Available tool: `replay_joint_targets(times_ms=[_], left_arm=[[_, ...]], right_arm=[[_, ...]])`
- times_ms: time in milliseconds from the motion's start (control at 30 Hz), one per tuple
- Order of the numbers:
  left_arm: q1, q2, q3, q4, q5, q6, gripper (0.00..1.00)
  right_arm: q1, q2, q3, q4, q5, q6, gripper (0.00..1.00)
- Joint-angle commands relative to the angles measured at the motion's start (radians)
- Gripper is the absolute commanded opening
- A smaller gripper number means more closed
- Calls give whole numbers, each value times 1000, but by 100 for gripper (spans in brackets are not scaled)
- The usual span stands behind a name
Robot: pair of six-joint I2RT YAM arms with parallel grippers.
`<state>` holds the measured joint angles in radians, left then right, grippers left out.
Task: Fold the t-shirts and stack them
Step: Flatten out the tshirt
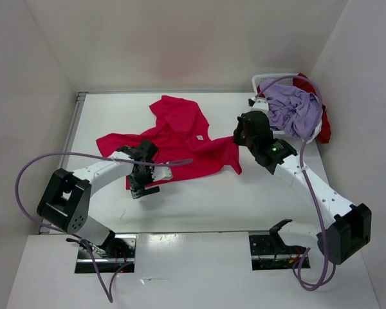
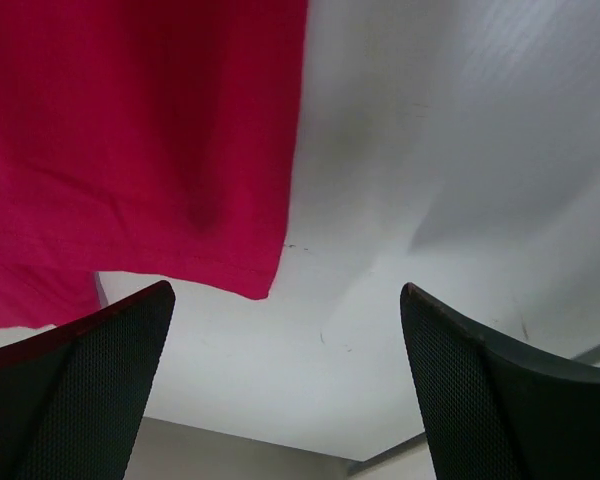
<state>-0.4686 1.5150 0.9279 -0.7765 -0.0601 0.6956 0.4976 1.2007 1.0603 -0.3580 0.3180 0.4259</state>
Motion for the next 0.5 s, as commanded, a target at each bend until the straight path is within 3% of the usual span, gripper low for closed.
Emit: replay_joint_targets(times_ms=[0,267,400,467], left_arm=[[7,-35,-29,179,-85,-57,100],[76,115,-79,288,-170,-77,100],[85,198,-116,312,-227,-87,76],[85,246,-103,301,-227,-102,59]], right_arm=[[-13,-35,-16,48,-10,7,0],[-13,-75,-36,39,-1,7,0],[-13,-108,-57,39,10,7,0],[-13,-118,-57,39,20,7,0]])
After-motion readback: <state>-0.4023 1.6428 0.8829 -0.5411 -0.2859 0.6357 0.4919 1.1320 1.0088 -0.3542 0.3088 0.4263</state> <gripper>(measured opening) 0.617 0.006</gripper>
